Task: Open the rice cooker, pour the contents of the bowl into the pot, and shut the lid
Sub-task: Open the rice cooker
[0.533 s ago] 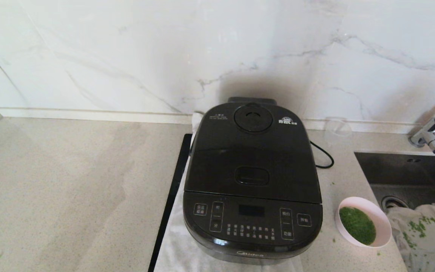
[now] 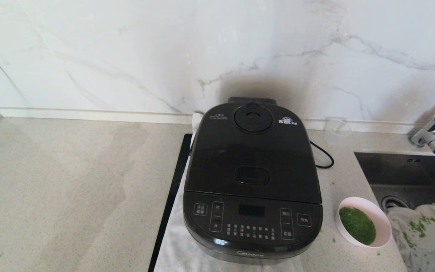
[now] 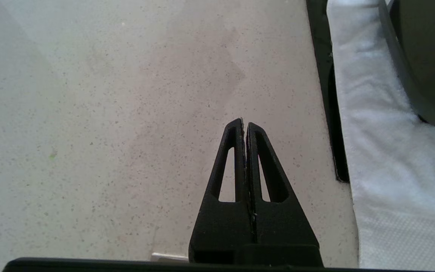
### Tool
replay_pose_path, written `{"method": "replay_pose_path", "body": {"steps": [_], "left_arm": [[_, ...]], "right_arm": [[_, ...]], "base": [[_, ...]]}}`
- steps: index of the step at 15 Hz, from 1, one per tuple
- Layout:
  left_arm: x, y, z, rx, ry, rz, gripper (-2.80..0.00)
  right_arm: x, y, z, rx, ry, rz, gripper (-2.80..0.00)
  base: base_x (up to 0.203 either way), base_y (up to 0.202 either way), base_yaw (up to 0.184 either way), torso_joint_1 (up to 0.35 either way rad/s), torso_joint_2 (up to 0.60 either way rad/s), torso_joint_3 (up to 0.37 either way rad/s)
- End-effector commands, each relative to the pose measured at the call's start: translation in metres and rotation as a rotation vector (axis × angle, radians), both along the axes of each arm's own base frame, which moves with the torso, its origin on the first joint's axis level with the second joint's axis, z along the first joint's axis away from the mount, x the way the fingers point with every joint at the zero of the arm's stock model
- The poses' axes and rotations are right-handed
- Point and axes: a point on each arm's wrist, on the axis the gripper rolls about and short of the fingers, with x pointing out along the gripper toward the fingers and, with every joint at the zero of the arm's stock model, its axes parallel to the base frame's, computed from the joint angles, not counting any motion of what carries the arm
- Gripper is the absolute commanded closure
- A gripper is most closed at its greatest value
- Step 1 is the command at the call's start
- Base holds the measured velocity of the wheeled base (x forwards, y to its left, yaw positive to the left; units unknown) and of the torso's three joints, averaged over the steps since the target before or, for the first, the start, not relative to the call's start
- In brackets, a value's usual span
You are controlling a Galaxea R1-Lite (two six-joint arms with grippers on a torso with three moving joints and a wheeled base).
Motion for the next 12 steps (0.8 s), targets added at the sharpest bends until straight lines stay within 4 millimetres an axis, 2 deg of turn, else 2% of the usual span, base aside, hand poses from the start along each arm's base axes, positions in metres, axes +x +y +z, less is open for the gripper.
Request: {"method": "replay_pose_path", "body": {"steps": [1,4,6,7,10,12], "left_arm": [[-0.005,0.000,0.022,0.006,-0.049,-0.004,0.00],[-0.003,-0.001,0.081,-0.002,-0.048,-0.037,0.00],[0.021,-0.002,0.119,-0.049,0.030,-0.059,0.00],[0.040,-0.002,0.138,-0.082,0.075,-0.071,0.00],[0.113,-0.006,0.203,-0.197,0.139,-0.154,0.00],[0.162,-0.017,0.232,-0.264,0.179,-0.285,0.00]], "right_arm": [[0.000,0.000,0.000,0.000,0.000,-0.001,0.00],[0.000,0.000,0.000,0.000,0.000,0.000,0.00],[0.000,0.000,0.000,0.000,0.000,-0.001,0.00],[0.000,0.000,0.000,0.000,0.000,-0.001,0.00],[0.000,0.000,0.000,0.000,0.000,0.000,0.00],[0.000,0.000,0.000,0.000,0.000,0.000,0.00]], "base": [[0.000,0.000,0.000,0.000,0.00,0.000],[0.000,0.000,0.000,0.000,0.00,0.000],[0.000,0.000,0.000,0.000,0.00,0.000],[0.000,0.000,0.000,0.000,0.00,0.000],[0.000,0.000,0.000,0.000,0.00,0.000],[0.000,0.000,0.000,0.000,0.00,0.000]]}}
